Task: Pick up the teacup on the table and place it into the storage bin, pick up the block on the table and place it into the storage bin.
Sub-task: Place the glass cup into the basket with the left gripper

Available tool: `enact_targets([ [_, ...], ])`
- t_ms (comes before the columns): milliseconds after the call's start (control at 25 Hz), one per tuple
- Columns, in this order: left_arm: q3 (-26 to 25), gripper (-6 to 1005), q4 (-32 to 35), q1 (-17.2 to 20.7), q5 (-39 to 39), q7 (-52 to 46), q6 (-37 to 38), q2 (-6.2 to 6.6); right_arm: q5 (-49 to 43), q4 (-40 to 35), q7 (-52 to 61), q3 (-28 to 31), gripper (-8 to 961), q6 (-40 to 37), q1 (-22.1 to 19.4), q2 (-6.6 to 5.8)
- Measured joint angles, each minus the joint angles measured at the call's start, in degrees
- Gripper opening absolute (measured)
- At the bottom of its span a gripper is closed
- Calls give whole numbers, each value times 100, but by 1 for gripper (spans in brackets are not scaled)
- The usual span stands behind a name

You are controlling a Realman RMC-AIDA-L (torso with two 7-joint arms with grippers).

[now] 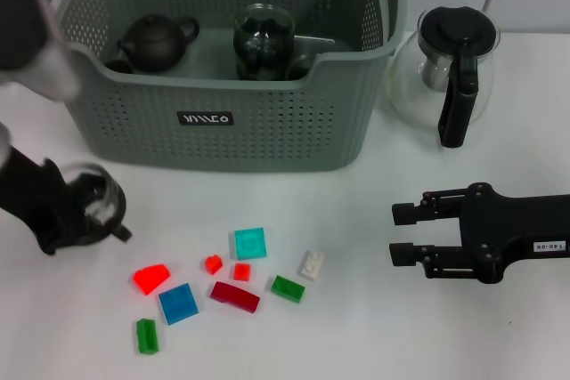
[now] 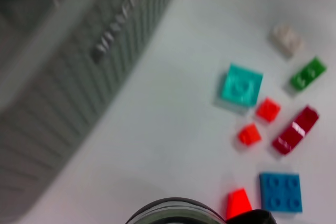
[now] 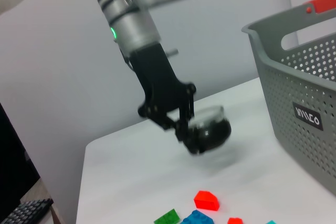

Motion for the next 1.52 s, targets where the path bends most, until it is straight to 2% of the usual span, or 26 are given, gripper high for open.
enact_targets([
  [240,-1587,30,46,-177,-1114,603,757,370,14,0,3,0,592,-8,-10,0],
  [520,-2519,30,607,-147,-2234,1127,800,567,17,0,43,0,592,-8,-10,0],
  [760,-2794,30,694,-167,-2690,1244,800,667,18,0,44,0,592,-8,-10,-16],
  [1080,-2927,30,676,-201,-3263,1253,809,702,18,0,45,0,592,-8,-10,-18],
  [1360,-3292,30,905,-333,-4333,1252,712,765,22,0,30,9,592,-7,-9,-18],
  [1520,-3149,30,1134,-516,-5021,1099,191,791,26,0,5,50,592,-7,16,-18],
])
